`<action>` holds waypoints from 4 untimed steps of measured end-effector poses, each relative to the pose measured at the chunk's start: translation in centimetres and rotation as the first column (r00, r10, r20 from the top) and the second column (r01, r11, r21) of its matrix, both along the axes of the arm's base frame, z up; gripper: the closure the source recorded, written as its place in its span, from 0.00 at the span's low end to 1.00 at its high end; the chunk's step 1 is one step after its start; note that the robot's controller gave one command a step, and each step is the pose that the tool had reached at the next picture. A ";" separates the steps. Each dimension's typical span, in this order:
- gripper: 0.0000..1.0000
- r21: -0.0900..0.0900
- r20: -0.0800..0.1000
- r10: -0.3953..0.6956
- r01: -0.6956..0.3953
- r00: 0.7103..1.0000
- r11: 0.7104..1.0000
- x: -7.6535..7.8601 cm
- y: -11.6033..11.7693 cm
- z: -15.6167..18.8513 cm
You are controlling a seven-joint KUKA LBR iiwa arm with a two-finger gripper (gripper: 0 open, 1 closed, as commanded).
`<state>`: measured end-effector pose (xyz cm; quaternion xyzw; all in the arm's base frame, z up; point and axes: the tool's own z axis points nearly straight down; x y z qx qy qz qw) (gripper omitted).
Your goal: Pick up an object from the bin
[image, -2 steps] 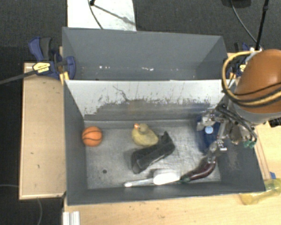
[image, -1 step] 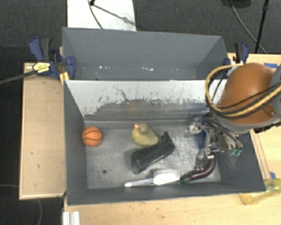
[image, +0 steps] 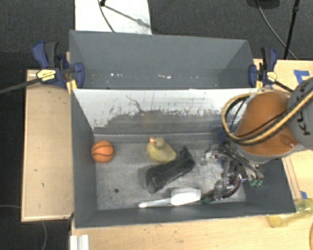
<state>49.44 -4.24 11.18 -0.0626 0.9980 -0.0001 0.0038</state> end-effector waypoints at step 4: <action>0.00 -0.001 -0.004 0.122 -0.122 0.992 0.992 -0.4 2.5 -4.0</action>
Offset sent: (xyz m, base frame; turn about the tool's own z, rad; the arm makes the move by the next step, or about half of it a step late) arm 0.0000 0.0000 0.0000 0.0000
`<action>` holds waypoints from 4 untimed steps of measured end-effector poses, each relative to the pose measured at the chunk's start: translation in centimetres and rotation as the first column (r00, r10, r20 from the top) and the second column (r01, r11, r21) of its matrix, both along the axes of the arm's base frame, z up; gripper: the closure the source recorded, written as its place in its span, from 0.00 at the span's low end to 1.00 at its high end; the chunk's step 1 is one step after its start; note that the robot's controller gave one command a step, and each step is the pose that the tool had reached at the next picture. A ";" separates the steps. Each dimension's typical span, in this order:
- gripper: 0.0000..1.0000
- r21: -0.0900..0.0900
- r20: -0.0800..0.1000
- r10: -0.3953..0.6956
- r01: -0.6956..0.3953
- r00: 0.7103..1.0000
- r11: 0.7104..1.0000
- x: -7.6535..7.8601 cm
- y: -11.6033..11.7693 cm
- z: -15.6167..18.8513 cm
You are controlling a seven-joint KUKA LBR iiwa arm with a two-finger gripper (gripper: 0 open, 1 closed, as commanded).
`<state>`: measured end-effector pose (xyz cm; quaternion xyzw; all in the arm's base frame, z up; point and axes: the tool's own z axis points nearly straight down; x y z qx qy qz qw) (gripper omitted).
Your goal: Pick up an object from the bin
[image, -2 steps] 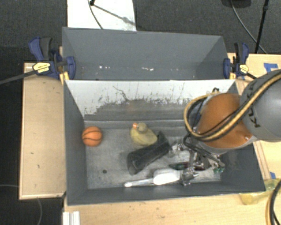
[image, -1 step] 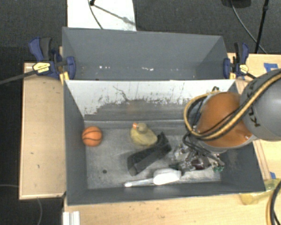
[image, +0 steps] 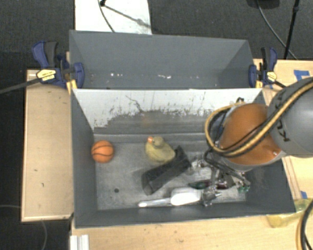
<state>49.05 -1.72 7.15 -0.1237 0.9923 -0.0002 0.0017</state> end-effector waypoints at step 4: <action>0.00 0.000 0.000 0.004 -0.004 1.000 1.000 0.0 0.0 0.0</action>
Offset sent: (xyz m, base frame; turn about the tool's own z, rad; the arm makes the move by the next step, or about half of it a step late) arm 0.0000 0.0000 0.0000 0.0000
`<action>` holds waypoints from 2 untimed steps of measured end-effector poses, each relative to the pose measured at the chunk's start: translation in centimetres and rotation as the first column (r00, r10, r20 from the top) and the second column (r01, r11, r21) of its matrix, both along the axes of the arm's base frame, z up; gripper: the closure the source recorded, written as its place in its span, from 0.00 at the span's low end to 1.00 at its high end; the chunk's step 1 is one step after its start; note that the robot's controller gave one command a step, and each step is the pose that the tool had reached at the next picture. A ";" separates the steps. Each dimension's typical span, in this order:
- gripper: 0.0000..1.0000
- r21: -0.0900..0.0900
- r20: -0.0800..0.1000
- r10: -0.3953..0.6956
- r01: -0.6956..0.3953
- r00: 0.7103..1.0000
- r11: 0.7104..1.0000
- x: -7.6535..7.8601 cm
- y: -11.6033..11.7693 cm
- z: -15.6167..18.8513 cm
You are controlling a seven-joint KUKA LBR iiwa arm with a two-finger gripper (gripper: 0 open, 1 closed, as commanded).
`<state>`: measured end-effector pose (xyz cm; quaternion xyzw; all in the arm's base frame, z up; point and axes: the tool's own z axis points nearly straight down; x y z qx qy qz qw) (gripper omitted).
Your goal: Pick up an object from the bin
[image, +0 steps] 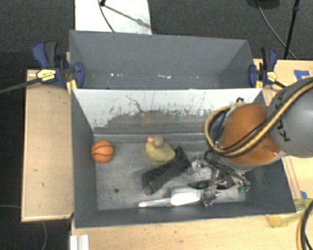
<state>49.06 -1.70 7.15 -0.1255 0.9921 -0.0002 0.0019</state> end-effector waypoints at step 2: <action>0.00 0.000 0.001 0.000 0.000 1.000 1.000 0.0 0.0 0.0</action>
Offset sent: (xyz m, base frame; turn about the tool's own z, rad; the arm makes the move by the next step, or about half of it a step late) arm 0.0000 0.0000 0.0000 0.0000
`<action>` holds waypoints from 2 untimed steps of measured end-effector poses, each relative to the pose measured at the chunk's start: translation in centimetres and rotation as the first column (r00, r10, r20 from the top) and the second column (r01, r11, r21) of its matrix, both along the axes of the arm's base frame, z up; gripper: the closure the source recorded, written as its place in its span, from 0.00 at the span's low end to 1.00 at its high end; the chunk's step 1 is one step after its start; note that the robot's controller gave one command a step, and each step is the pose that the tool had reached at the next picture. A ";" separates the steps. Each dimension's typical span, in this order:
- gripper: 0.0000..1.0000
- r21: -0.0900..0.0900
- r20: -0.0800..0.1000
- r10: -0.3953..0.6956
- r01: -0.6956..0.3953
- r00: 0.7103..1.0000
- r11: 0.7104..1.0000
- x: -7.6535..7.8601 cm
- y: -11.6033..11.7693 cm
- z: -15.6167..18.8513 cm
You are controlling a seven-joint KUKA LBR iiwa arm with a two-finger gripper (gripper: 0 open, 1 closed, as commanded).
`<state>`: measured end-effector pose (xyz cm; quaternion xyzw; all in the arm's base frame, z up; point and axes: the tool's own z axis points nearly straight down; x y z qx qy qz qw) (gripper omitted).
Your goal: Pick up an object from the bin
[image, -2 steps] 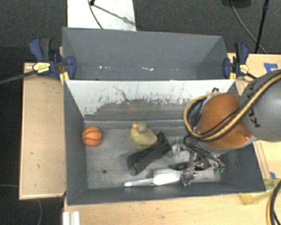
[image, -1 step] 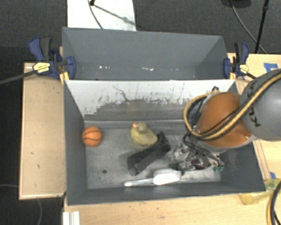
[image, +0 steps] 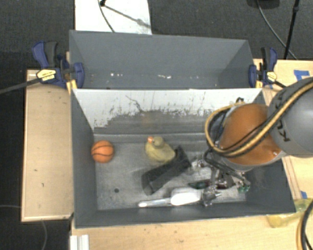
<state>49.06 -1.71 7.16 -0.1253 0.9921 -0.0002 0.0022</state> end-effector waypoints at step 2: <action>0.00 0.000 0.000 0.001 -0.001 1.000 1.000 0.0 0.0 0.0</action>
Offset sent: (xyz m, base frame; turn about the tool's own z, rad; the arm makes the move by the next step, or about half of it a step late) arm 0.0000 0.0000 0.0000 0.0000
